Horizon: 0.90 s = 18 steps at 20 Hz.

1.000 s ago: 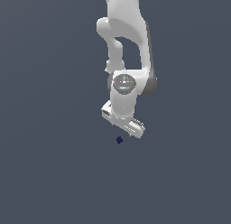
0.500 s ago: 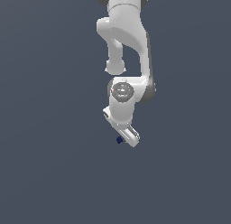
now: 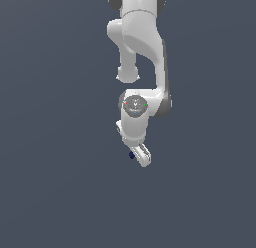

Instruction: Pick up the object and move it to a goal position.

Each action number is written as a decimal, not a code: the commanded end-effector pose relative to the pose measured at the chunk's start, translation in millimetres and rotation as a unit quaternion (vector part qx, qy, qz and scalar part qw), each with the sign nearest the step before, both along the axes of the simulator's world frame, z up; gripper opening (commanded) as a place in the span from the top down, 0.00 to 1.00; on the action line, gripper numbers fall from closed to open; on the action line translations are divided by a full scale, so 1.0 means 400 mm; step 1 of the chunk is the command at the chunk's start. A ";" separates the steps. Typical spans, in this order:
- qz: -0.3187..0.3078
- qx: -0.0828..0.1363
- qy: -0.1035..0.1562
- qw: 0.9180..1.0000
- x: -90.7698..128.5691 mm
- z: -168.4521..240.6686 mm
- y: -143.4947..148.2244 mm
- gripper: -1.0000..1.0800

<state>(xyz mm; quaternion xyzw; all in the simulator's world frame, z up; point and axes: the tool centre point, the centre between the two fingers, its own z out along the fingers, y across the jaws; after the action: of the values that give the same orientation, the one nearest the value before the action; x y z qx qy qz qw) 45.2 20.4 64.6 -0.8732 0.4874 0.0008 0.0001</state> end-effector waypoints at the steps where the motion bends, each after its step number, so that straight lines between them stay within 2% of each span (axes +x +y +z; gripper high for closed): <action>1: -0.008 0.000 -0.001 1.000 0.002 -0.003 -0.001 0.04; 8: -0.007 0.000 0.000 1.000 0.001 -0.017 -0.001 0.04; 18: -0.009 0.000 -0.001 1.000 -0.001 -0.122 -0.002 0.04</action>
<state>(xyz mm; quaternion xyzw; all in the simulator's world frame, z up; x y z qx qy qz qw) 44.4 19.8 20.3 -0.8687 0.4953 0.0007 -0.0003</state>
